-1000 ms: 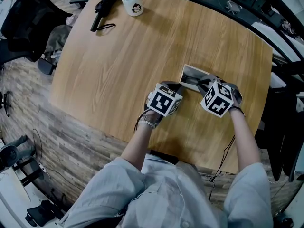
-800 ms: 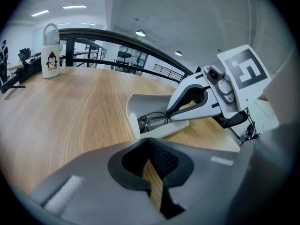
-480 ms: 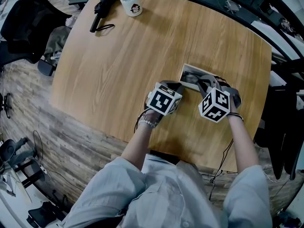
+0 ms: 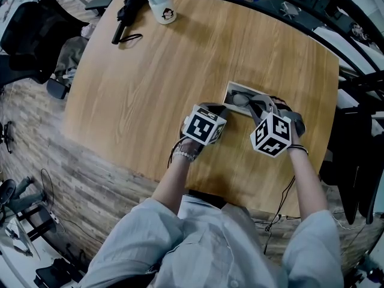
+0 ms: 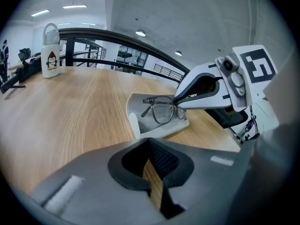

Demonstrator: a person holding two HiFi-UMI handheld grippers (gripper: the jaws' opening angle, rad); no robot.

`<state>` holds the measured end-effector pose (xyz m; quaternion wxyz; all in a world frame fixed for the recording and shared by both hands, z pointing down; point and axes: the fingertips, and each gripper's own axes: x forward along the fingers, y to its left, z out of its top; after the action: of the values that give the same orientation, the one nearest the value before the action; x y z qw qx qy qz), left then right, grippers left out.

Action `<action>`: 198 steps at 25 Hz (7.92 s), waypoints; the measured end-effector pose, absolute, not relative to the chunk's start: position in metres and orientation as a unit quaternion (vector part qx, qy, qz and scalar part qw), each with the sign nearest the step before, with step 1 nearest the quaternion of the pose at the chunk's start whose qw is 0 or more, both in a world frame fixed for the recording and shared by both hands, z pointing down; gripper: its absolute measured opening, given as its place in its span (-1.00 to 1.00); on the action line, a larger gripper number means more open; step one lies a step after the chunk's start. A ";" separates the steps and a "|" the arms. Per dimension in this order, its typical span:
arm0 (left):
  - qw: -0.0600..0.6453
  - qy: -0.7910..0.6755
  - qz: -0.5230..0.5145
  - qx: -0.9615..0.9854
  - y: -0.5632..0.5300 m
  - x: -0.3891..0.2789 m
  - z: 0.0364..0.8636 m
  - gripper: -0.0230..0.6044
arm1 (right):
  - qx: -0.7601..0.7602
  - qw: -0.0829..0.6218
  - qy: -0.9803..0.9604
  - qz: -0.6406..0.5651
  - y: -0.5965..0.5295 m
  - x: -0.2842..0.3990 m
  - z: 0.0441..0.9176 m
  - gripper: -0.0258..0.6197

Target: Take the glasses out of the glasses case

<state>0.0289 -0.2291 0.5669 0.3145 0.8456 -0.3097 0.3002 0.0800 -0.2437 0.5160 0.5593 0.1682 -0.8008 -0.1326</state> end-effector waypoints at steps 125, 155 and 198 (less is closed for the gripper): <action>0.303 -0.282 0.306 0.857 -0.218 0.037 0.561 -0.91 | 0.362 0.448 -0.817 0.020 -0.218 0.174 0.507 -0.92; 0.152 -0.359 0.103 0.915 -0.078 0.070 0.326 -0.91 | 0.507 0.147 -0.847 0.066 -0.044 0.233 0.338 -0.92; 0.115 -0.396 0.004 0.911 -0.008 0.014 0.234 -0.91 | 0.600 0.013 -0.799 0.027 0.030 0.238 0.252 -0.92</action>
<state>0.0140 -0.0075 0.2341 0.1146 0.9110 -0.3961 0.0041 0.2384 0.0300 0.2515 0.0128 0.6002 -0.7993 0.0269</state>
